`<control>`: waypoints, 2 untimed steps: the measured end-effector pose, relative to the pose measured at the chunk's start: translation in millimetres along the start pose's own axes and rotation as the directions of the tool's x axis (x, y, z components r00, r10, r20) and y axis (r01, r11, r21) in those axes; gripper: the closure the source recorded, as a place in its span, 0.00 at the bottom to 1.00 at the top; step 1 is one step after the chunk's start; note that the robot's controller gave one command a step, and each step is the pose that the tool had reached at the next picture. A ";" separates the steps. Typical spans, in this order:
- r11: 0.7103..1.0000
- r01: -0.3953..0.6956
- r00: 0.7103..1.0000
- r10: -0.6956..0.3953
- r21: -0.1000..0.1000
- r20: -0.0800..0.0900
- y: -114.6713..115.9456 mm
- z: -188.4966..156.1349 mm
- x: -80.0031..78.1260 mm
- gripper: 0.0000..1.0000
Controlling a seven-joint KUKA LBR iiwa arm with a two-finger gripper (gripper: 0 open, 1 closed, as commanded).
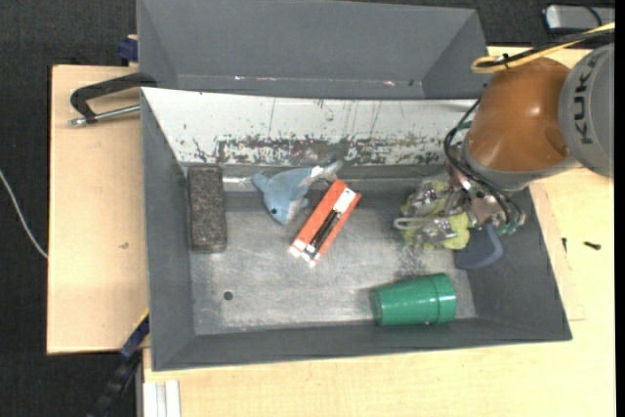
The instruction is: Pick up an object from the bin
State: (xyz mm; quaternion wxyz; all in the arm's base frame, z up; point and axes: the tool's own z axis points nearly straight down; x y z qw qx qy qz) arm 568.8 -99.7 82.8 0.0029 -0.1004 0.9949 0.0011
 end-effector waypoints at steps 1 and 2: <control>1.000 0.000 1.000 0.000 0.000 0.000 0.1 0.0 0.0 1.00; 1.000 -0.031 1.000 0.031 0.003 0.000 4.4 -138.7 11.1 1.00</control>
Offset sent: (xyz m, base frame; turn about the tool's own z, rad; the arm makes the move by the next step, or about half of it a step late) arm -0.0142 0.0010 0.1371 0.0305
